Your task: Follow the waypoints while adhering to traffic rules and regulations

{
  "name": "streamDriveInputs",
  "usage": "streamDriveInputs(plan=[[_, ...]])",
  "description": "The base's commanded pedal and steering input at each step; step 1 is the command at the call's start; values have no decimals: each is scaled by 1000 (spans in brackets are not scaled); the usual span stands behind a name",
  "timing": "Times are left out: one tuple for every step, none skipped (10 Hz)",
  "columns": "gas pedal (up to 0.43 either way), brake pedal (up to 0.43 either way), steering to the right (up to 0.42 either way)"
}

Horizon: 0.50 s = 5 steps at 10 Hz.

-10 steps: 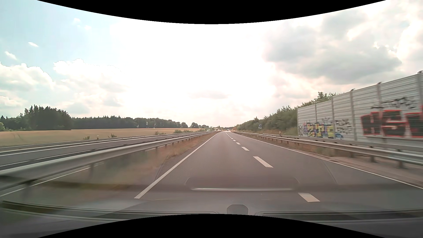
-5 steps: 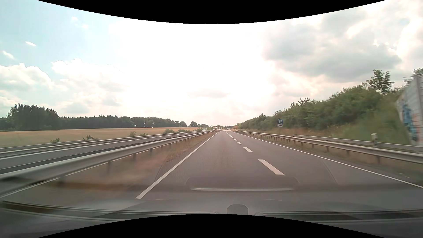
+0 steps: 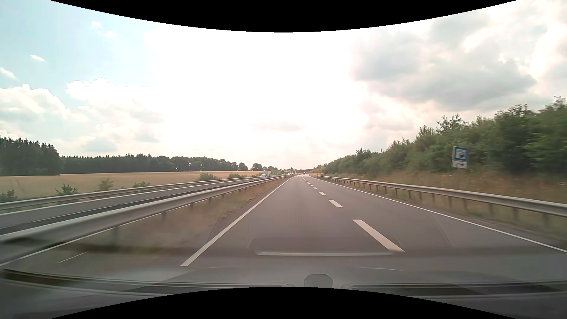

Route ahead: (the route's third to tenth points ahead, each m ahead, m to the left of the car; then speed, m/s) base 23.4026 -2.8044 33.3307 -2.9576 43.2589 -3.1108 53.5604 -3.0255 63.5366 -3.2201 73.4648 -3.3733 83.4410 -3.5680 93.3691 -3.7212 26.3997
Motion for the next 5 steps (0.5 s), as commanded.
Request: streamDriveInputs(plan=[[248,0,0],[248,0,0],[248,0,-1],[248,0,-1],[248,0,-1]])
